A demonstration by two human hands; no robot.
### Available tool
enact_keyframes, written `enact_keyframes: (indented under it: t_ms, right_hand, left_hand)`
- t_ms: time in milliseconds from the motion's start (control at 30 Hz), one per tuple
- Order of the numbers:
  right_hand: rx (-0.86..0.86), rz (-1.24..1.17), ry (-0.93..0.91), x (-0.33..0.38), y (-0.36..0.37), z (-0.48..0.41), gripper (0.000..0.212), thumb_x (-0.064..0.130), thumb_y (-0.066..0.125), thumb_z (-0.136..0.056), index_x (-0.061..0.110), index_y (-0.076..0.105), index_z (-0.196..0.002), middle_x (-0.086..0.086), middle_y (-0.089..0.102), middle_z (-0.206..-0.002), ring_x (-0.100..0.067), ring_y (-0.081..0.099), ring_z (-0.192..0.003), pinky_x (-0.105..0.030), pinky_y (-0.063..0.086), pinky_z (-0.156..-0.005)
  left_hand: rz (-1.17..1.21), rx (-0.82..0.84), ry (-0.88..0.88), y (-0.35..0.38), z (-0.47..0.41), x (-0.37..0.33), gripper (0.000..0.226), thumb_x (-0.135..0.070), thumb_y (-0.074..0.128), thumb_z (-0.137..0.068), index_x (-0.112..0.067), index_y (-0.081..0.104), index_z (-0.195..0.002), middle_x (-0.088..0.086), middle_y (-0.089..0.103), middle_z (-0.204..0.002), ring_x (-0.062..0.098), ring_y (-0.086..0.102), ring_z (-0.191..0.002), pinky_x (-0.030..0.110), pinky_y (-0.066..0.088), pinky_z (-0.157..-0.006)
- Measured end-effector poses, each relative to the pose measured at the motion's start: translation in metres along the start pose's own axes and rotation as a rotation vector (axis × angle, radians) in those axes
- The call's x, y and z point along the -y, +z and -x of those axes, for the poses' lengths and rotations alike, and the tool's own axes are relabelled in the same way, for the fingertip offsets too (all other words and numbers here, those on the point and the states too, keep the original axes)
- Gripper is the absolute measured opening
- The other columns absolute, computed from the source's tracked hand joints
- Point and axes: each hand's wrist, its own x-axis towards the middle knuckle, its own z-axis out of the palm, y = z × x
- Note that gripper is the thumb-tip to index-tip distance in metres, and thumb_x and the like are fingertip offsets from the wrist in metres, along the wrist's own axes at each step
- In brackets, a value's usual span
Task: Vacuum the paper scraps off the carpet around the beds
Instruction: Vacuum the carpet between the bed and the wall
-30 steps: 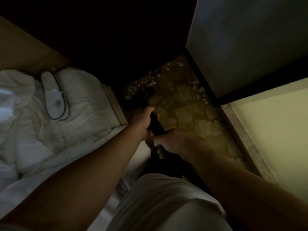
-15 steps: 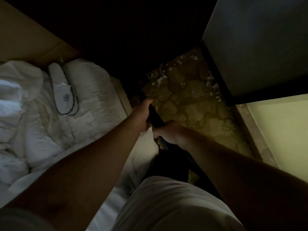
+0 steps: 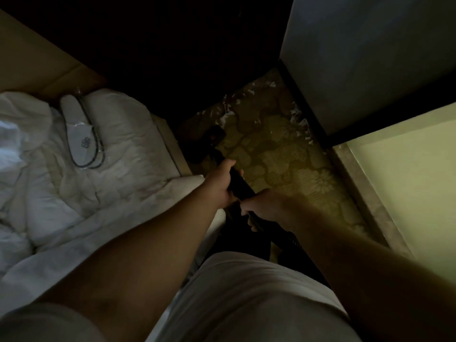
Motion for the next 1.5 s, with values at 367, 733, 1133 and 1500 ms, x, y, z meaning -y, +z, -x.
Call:
enact_keyframes:
  t_ms: [367,733,1133,1500]
  right_hand:
    - [0.005,-0.03,0.016,-0.119,-0.057,0.065,0.027,0.018,0.068,-0.096,0.0,0.07,-0.117,-0.01,0.068,-0.079,-0.014,0.064,-0.05,-0.019,0.049,-0.044]
    - [-0.048,-0.1,0.0,-0.229,-0.107,0.128,0.021,0.014,0.066,-0.095,0.002,0.071,-0.078,-0.013,0.069,-0.069,-0.027,0.066,-0.066,-0.035,0.055,-0.067]
    - [-0.129,-0.167,-0.064,-0.22,-0.12,0.141,0.021,0.022,0.074,-0.087,0.002,0.074,-0.089,-0.015,0.074,-0.084,-0.029,0.07,-0.073,-0.036,0.057,-0.068]
    - [-0.13,-0.187,-0.062,-0.07,-0.101,0.081,0.02,0.02,0.072,-0.09,0.0,0.074,-0.094,-0.01,0.07,-0.068,-0.022,0.065,-0.055,-0.03,0.054,-0.053]
  left_hand:
    - [-0.07,0.077,-0.034,0.07,0.046,0.115,0.032,-0.035,0.064,-0.096,-0.015,0.056,-0.119,0.006,0.062,-0.093,0.022,0.063,-0.087,0.047,0.056,-0.074]
    - [-0.127,0.138,-0.036,0.144,0.08,0.228,0.033,-0.035,0.067,-0.094,-0.014,0.059,-0.118,0.004,0.064,-0.091,0.022,0.064,-0.086,0.045,0.054,-0.071]
    - [-0.202,0.186,0.034,0.168,0.096,0.201,0.048,-0.038,0.071,-0.09,-0.014,0.057,-0.13,0.004,0.066,-0.093,0.023,0.067,-0.087,0.043,0.058,-0.066]
    - [-0.243,0.152,0.088,0.138,0.06,0.047,0.021,-0.038,0.062,-0.097,-0.017,0.057,-0.099,0.002,0.064,-0.089,0.021,0.063,-0.087,0.045,0.052,-0.101]
